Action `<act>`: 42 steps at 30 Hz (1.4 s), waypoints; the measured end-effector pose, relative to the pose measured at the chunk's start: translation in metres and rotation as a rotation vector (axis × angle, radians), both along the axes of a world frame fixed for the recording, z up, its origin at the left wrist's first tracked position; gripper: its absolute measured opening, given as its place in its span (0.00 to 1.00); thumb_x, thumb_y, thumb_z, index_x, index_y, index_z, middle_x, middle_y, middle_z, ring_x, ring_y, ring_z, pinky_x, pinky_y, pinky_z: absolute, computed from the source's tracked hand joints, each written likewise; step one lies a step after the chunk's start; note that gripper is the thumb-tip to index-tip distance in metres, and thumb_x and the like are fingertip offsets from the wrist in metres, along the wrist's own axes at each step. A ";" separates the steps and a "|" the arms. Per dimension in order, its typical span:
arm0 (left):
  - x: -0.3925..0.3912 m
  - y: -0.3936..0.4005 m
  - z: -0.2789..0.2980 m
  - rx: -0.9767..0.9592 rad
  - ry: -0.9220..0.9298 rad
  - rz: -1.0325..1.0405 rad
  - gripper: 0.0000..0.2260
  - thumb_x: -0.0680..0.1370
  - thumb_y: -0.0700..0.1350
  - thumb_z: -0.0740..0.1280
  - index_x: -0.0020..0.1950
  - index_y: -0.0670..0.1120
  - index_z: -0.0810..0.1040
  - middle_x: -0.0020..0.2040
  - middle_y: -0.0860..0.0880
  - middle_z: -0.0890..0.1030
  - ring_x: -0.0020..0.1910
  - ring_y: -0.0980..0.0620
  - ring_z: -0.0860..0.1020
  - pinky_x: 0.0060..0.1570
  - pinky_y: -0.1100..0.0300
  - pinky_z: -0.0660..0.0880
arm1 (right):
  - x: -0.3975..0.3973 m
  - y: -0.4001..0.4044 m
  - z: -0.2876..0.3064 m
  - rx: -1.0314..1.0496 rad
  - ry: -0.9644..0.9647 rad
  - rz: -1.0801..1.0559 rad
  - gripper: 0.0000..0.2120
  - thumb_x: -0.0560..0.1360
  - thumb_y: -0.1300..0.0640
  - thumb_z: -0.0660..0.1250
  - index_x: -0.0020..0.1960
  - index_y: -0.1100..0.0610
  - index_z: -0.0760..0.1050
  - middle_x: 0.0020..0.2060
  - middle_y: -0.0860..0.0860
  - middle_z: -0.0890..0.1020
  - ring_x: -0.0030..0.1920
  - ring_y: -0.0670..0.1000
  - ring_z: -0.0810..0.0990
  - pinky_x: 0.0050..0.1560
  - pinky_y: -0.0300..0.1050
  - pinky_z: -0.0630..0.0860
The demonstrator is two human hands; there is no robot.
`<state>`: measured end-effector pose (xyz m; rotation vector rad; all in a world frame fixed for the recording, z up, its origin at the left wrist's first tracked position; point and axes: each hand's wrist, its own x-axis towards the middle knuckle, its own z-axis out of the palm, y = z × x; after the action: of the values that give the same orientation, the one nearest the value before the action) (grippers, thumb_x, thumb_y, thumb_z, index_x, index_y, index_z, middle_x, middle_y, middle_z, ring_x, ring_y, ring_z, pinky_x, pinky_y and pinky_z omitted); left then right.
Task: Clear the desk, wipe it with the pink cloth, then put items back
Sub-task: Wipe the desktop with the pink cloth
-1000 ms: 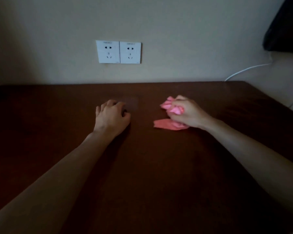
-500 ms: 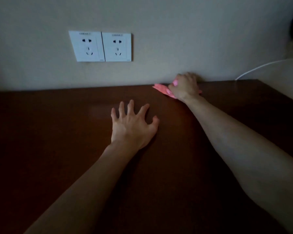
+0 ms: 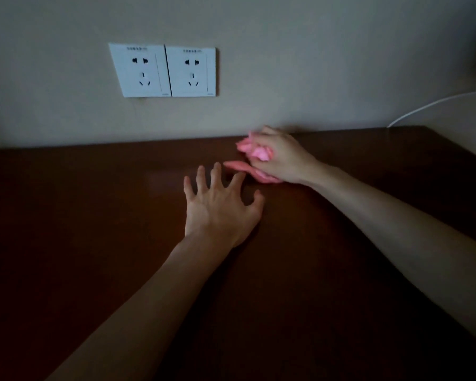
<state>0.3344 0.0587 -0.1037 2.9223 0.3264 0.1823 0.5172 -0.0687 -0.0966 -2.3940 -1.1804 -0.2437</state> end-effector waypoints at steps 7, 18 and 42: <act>-0.001 -0.002 0.000 -0.054 -0.009 0.021 0.30 0.79 0.67 0.50 0.80 0.60 0.60 0.82 0.44 0.56 0.81 0.39 0.51 0.77 0.37 0.46 | 0.018 0.004 0.000 -0.070 -0.018 -0.670 0.14 0.72 0.47 0.65 0.50 0.56 0.79 0.55 0.61 0.79 0.60 0.63 0.75 0.60 0.52 0.70; -0.088 0.007 0.032 -0.537 -0.284 -0.126 0.22 0.83 0.56 0.62 0.76 0.49 0.70 0.74 0.47 0.69 0.74 0.50 0.67 0.71 0.61 0.59 | -0.200 -0.039 0.048 -0.137 0.333 -0.226 0.27 0.85 0.38 0.47 0.74 0.49 0.71 0.74 0.55 0.71 0.76 0.59 0.66 0.74 0.54 0.64; 0.132 0.001 0.005 -0.017 -0.090 -0.091 0.25 0.80 0.65 0.50 0.73 0.59 0.70 0.68 0.42 0.72 0.65 0.34 0.69 0.66 0.39 0.65 | -0.239 -0.207 0.006 -0.245 0.253 -0.280 0.22 0.81 0.34 0.52 0.75 0.32 0.60 0.77 0.36 0.55 0.77 0.40 0.54 0.71 0.51 0.64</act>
<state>0.4659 0.0595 -0.0986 2.8933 0.1799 0.2953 0.2785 -0.2757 -0.0905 -2.7047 -0.7987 0.1227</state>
